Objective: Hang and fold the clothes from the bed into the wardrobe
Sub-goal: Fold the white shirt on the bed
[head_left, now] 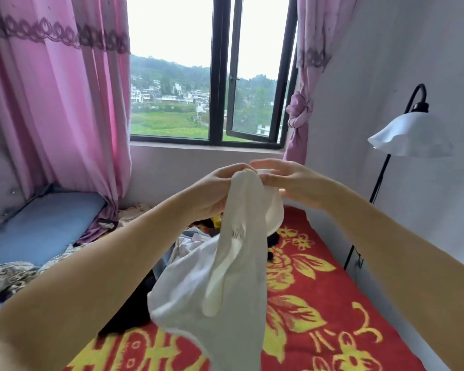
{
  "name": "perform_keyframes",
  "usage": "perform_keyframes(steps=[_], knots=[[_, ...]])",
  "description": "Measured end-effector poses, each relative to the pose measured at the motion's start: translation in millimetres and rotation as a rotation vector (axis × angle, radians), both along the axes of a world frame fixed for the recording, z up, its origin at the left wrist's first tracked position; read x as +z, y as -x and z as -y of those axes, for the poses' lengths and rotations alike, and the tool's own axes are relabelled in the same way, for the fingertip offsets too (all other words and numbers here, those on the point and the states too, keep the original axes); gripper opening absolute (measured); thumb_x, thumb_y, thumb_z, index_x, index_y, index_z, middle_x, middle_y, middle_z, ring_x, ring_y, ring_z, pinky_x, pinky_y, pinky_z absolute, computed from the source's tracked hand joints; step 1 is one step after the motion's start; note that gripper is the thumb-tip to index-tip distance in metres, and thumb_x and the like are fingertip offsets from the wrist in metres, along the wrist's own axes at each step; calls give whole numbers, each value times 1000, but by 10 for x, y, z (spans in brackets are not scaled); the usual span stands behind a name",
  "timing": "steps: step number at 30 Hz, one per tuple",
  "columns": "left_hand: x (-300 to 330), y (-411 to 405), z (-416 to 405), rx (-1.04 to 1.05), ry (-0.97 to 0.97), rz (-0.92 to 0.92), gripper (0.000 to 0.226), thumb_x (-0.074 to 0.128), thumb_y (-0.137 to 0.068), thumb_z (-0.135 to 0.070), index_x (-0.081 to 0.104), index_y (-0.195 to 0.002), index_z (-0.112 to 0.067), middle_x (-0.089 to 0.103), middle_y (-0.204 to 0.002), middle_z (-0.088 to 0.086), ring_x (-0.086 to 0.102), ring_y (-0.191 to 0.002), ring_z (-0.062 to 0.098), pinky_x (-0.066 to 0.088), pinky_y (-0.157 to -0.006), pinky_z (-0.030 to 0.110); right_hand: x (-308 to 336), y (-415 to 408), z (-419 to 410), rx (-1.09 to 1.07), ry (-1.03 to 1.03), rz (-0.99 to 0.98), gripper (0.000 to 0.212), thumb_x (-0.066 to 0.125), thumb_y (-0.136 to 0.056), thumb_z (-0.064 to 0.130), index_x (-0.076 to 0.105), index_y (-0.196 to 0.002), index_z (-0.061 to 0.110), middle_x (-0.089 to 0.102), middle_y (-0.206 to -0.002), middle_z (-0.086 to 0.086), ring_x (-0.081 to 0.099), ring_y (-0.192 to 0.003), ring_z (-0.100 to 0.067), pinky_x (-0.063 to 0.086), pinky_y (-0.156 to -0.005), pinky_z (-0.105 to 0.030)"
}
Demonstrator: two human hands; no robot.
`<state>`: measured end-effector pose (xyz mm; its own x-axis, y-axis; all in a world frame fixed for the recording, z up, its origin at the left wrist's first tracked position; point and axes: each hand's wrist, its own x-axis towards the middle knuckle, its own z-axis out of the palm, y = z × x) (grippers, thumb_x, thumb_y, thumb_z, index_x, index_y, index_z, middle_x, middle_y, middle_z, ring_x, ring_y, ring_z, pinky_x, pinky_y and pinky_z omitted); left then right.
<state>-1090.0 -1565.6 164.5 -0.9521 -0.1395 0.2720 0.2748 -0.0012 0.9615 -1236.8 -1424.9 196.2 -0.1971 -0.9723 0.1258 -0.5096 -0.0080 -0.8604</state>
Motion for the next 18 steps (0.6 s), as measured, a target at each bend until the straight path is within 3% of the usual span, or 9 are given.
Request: perform_keyframes(steps=[2,3,5,8,12,18], knots=[[43,-41,48,16,-21,2,10,64,-85,-10,70,-89,-17,64,-87,5,61,-72,14,54,-62,26,6,-53,22,-39,10,-30,43,66,-79,44,70,-106,11,66,-92,-4,61,-82,-17,50,-74,-30],[43,-52,79,47,-33,3,11,66,-84,-13,70,-92,-18,65,-89,5,63,-73,15,55,-62,27,18,-84,55,-103,51,-88,33,65,-84,42,72,-91,11,64,-77,-2,57,-68,-14,46,-63,-25],[-9,-56,138,95,-104,32,23,67,-84,-28,67,-105,-18,67,-94,6,65,-77,17,56,-64,32,31,-112,130,-233,139,-207,25,62,-92,33,69,-76,15,55,-62,3,47,-55,-7,36,-54,-22],[-208,-94,212,146,-71,168,41,67,-76,-48,70,-104,-19,71,-94,5,68,-78,18,58,-68,32,71,-134,210,-317,274,-267,25,60,-94,26,65,-71,21,49,-56,10,41,-48,0,33,-52,-14],[-562,-179,354,261,354,344,12,77,-79,-26,74,-87,-18,74,-88,-2,70,-81,14,56,-75,25,147,-48,253,-416,413,-204,18,60,-94,23,68,-85,10,52,-61,7,43,-53,-2,35,-52,-13],[-676,-463,808,362,497,442,8,72,-85,-17,72,-77,-20,68,-72,-7,62,-66,7,49,-63,19,83,248,161,-465,396,-174,17,60,-94,23,67,-82,13,53,-65,5,46,-56,-2,38,-57,-17]])
